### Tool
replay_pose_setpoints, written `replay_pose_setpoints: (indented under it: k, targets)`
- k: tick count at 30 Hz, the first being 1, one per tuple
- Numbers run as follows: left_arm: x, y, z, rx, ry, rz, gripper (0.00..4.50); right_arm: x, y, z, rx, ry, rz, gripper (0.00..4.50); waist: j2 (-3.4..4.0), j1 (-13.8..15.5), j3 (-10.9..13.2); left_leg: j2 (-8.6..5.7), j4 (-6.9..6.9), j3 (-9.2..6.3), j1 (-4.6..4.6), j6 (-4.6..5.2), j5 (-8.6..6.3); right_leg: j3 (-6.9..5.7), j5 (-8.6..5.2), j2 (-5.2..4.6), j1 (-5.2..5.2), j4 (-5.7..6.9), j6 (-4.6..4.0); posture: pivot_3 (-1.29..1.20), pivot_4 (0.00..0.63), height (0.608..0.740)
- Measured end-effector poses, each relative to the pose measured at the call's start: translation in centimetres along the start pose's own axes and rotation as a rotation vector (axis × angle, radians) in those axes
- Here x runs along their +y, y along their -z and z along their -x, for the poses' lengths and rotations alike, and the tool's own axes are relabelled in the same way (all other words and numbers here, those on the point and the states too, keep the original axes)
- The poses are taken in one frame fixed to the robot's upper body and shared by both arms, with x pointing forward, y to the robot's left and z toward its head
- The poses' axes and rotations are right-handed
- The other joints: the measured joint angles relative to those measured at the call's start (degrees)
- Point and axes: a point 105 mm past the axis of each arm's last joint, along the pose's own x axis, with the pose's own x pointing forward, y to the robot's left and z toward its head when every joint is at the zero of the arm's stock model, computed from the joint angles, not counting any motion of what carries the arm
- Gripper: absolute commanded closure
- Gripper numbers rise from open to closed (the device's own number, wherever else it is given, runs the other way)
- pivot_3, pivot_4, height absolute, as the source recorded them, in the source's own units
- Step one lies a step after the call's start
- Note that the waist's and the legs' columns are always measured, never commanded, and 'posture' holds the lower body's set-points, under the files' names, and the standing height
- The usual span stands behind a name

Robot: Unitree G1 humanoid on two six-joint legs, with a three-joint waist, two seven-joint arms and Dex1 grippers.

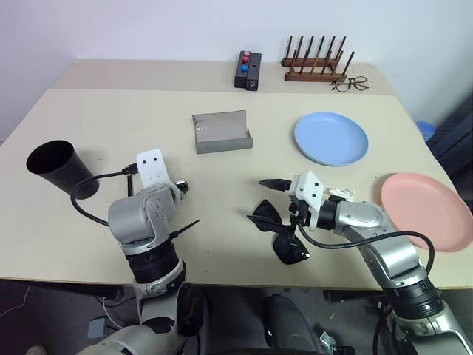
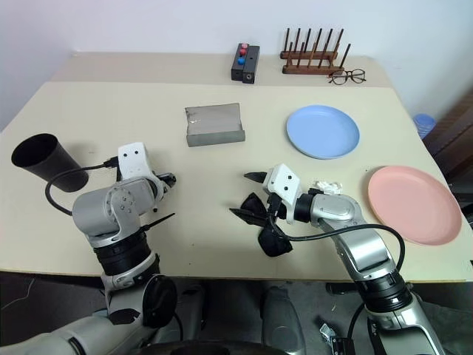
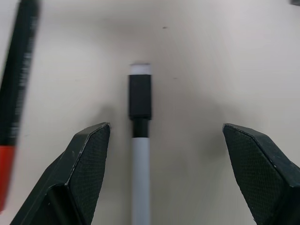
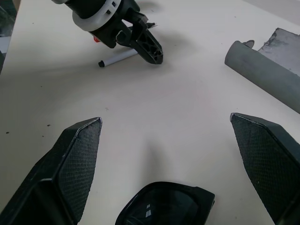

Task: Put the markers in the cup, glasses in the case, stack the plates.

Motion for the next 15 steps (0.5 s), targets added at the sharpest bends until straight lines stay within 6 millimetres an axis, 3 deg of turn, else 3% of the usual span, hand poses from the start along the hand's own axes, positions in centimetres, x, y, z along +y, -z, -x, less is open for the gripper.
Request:
replay_pose_setpoints:
  k: [1, 7, 15]
  targets:
    - [0.4, 0.0, 0.0, 0.002, -0.023, 0.003, 1.44, 0.0, 0.0, 0.0, 0.000, 0.000, 0.000, 0.00, 0.01, -0.04, 0.00, 0.00, -0.01, 0.00, 0.01, 0.00, 0.00, 0.00, 0.00, 0.00, 0.00, 0.00, 0.00, 0.00, 0.150, 0.740]
    - [2.0, 0.0, -0.1, 0.007, -0.109, 0.038, 4.46, 0.0, 0.0, 0.0, -0.001, 0.000, 0.000, 0.00, 0.03, -0.12, -0.02, 0.00, -0.01, 0.00, 0.05, 0.00, 0.00, 0.00, 0.00, 0.00, 0.03, 0.00, 0.00, 0.00, 0.150, 0.740]
    - [1.3, -0.8, 0.0, -0.017, 0.001, 0.012, 4.46, 0.0, 0.0, 0.0, 0.000, 0.000, -0.001, 0.00, 0.01, 0.34, -0.01, 0.00, -0.01, 0.00, 0.09, -0.01, 0.00, 0.00, -0.01, 0.00, 0.10, 0.00, -0.01, 0.00, 0.150, 0.740]
